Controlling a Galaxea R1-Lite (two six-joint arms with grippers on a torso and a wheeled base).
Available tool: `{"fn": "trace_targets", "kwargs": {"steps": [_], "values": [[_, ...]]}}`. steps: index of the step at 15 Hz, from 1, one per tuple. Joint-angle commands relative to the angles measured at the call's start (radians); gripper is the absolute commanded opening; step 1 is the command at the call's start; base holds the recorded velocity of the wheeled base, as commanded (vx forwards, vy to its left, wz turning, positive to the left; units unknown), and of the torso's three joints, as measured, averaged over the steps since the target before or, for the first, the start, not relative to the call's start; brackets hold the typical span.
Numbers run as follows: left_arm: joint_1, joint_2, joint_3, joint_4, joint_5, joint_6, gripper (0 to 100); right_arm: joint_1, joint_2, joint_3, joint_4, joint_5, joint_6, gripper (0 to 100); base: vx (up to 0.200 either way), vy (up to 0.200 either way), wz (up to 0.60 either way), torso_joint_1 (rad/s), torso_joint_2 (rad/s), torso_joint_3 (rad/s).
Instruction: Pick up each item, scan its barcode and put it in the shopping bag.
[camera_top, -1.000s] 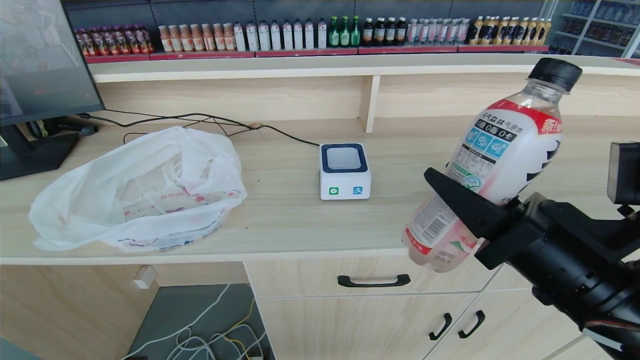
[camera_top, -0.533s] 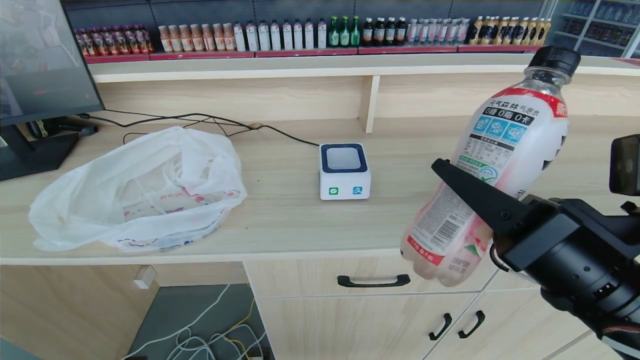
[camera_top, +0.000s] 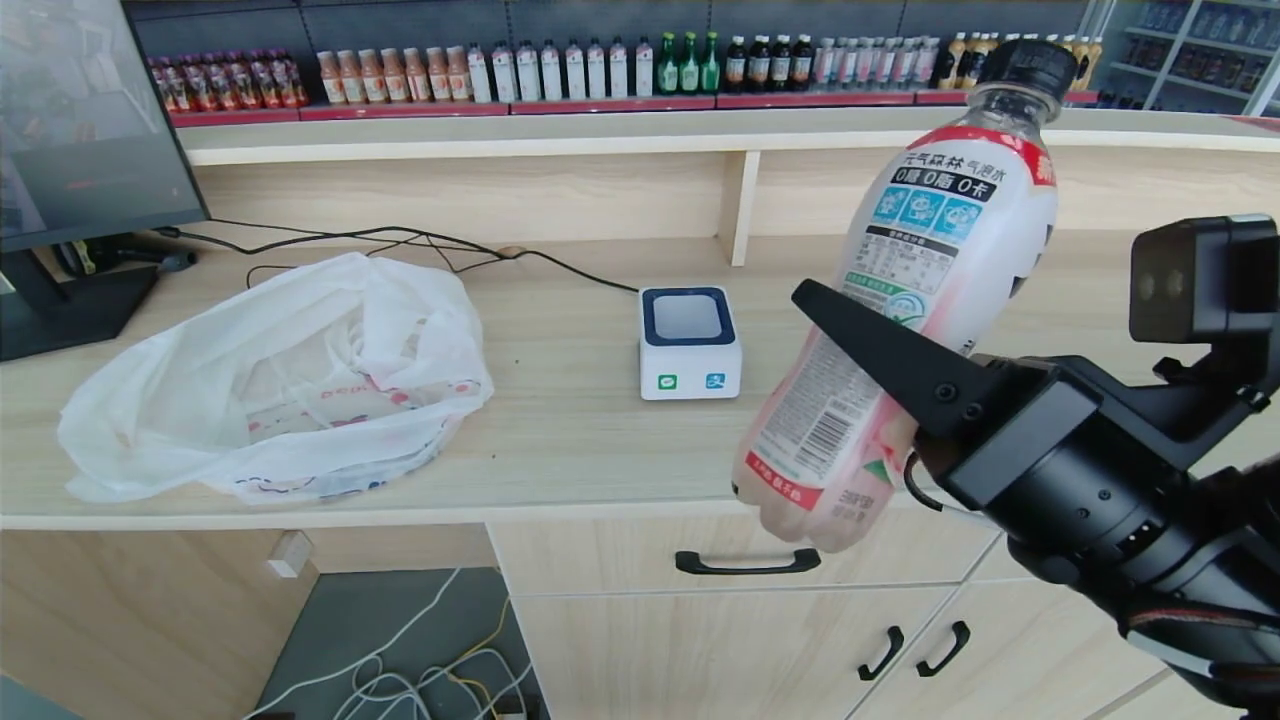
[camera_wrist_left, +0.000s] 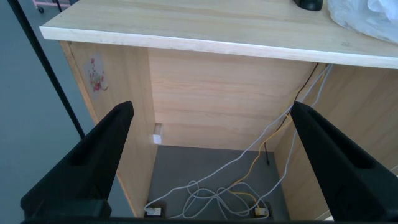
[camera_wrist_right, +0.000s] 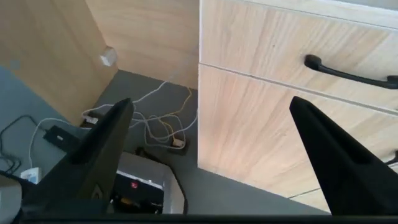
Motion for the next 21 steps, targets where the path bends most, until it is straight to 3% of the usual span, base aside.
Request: {"fn": "trace_targets", "kwargs": {"steps": [1,4,8,9,10,14,15,17,21], "values": [[0.000,0.000,0.000,0.000,0.001,0.000,100,-0.090,-0.069,0.001,0.000,0.000,0.000,100,0.000,0.000,0.00,0.000,0.00,0.000],[0.002,0.000,0.000,0.000,0.001,0.000,100,-0.113,-0.127,0.028,-0.081,-0.049,0.027,100,0.000,0.000,0.00,0.000,0.00,0.000],[0.000,0.000,0.000,0.000,0.001,0.000,100,-0.113,-0.127,0.030,-0.080,-0.097,0.099,100,0.000,0.000,0.00,0.000,0.00,0.000],[0.000,0.000,0.000,0.000,-0.001,0.000,100,-0.113,-0.127,0.030,-0.077,-0.086,0.098,100,0.000,0.000,0.00,0.000,0.00,0.000],[0.000,0.000,0.000,0.000,0.001,0.000,100,-0.112,-0.120,0.030,-0.021,0.013,0.018,100,0.000,0.000,0.00,0.000,0.00,0.000],[0.000,0.000,0.000,0.000,-0.001,0.000,100,-0.101,-0.100,0.031,-0.031,0.018,0.066,100,0.000,0.000,0.00,0.000,0.00,0.000],[0.000,0.000,0.000,0.000,-0.001,0.000,100,-0.113,-0.108,0.031,-0.031,0.017,0.076,100,0.000,0.000,0.00,0.000,0.00,0.000],[0.002,0.000,0.000,0.000,0.001,0.000,100,-0.313,-0.121,0.031,-0.029,0.021,0.032,100,0.000,0.000,0.00,0.000,0.00,0.000],[0.000,0.000,0.000,0.000,-0.001,0.000,100,-0.271,-0.201,0.031,-0.029,0.032,0.047,100,0.000,0.000,0.00,0.000,0.00,0.000]]}}
